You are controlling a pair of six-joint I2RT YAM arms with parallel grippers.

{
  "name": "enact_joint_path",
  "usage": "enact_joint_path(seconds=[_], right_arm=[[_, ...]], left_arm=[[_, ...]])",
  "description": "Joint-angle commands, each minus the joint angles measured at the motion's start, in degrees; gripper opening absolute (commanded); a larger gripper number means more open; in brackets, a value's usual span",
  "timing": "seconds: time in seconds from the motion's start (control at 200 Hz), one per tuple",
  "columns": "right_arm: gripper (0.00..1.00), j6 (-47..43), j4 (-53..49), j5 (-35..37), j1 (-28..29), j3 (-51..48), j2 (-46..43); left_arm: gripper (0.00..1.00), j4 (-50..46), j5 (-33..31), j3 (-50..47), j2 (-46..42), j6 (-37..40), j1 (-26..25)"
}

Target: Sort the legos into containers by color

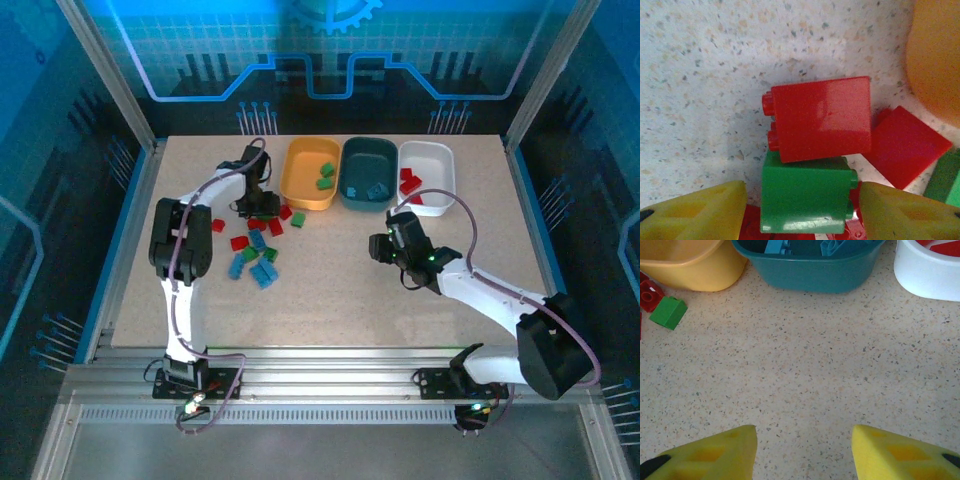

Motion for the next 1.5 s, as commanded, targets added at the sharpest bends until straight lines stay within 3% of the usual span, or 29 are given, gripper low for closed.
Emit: enact_joint_path(seconds=[0.0, 0.37, 0.795, 0.935, 1.056, 1.126, 1.216, 1.491], right_arm=[[0.54, 0.8, 1.4, 1.1, 0.8, -0.4, 0.3], [0.53, 0.8, 1.7, 2.0, 1.2, -0.5, 0.2], [0.54, 2.9, 2.1, 10.4, 1.2, -4.3, -6.5], [0.57, 6.3, 0.3, 13.0, -0.8, -5.6, -9.6], [0.71, 16.5, -6.7, 20.9, -3.4, -6.6, -12.6], [0.73, 19.5, -8.1, 22.3, -4.9, -8.0, -14.6], [0.83, 22.2, -9.2, 24.3, -5.6, -9.5, -16.6], [0.88, 21.5, -8.5, 20.6, -6.6, -8.6, -14.0]], left_arm=[[0.6, 0.1, 1.5, -0.2, 1.1, 0.9, 0.3], [0.33, 0.7, 0.1, -2.2, -1.7, -0.3, 0.4], [0.29, -0.3, -0.5, -4.6, -12.9, -4.6, 0.4], [0.29, 0.9, 5.9, -3.0, -14.7, -7.6, -0.3], [0.29, 2.7, 10.5, 2.6, -11.1, -9.2, -3.8], [0.28, 2.3, 11.5, 8.3, -6.9, -9.7, -5.8], [0.26, 2.5, 13.9, 14.7, -1.5, -11.5, -6.8], [0.29, 3.0, 16.1, 26.8, 10.2, -15.0, -7.3]])
